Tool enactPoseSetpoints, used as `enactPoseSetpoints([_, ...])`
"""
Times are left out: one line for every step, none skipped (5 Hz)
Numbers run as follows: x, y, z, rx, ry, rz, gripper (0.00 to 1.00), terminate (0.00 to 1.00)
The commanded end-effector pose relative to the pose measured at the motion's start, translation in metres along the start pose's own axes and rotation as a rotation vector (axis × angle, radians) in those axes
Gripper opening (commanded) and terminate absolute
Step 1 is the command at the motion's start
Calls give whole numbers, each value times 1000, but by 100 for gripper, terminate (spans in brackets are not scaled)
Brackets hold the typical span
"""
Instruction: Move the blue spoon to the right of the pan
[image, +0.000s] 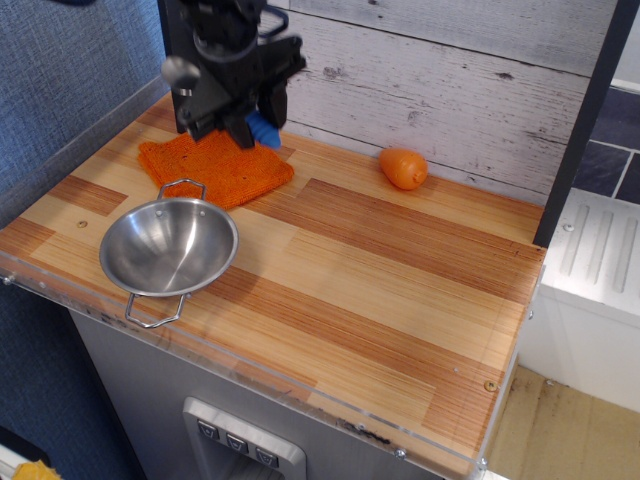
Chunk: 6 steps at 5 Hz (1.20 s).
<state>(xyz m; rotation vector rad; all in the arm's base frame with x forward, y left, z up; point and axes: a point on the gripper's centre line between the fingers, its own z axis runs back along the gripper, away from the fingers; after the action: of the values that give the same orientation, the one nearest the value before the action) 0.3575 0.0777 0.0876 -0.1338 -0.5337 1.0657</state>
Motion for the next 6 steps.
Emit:
enactPoseSetpoints([-29, -32, 61, -149, -18, -135, 0, 0])
enactPoseSetpoints([-58, -35, 85, -209, 7, -242, 0, 0])
enactPoseSetpoints([-86, -28, 102, -242, 50, -369, 0, 0])
enactPoseSetpoints([-111, -17, 114, -290, 151, -543, 0, 0])
enactPoseSetpoints([-127, 3, 114, -288, 234, -731, 0, 0])
enactPoseSetpoints([-129, 21, 105, -282, 278, -850, 0, 0])
